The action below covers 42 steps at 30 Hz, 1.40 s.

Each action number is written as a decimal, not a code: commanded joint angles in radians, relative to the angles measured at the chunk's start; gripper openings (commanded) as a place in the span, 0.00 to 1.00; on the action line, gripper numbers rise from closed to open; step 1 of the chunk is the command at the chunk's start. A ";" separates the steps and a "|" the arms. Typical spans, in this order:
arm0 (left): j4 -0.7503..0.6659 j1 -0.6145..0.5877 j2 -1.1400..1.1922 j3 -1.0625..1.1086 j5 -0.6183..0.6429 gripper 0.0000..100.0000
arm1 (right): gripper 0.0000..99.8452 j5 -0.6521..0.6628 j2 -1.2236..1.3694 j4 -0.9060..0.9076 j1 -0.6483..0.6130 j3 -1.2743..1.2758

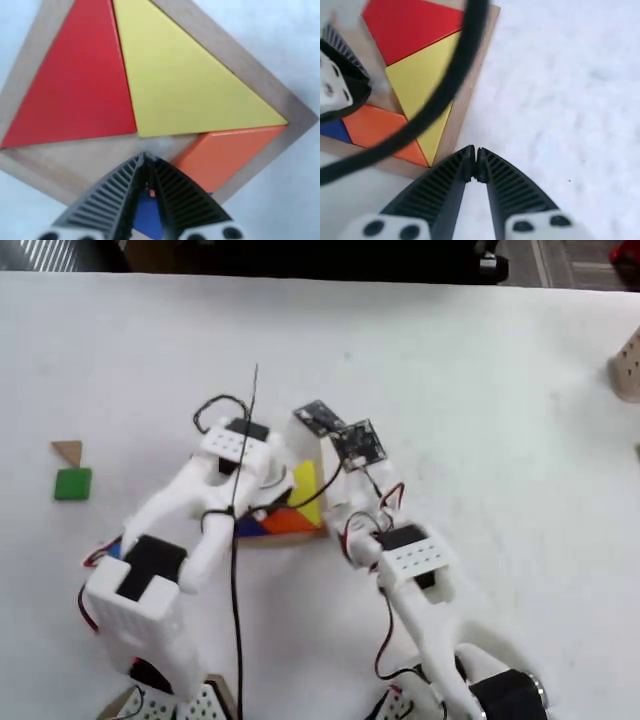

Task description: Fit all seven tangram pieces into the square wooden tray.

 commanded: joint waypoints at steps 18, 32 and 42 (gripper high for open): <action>-0.193 -0.013 -0.430 0.361 0.012 0.02 | 0.02 0.023 -0.041 -0.018 0.015 -0.049; -0.351 -0.404 -0.245 0.100 0.400 0.02 | 0.02 0.018 -0.038 -0.018 -0.001 -0.049; -0.305 -0.486 -0.189 0.009 0.528 0.03 | 0.02 0.014 0.002 -0.240 -0.154 -0.043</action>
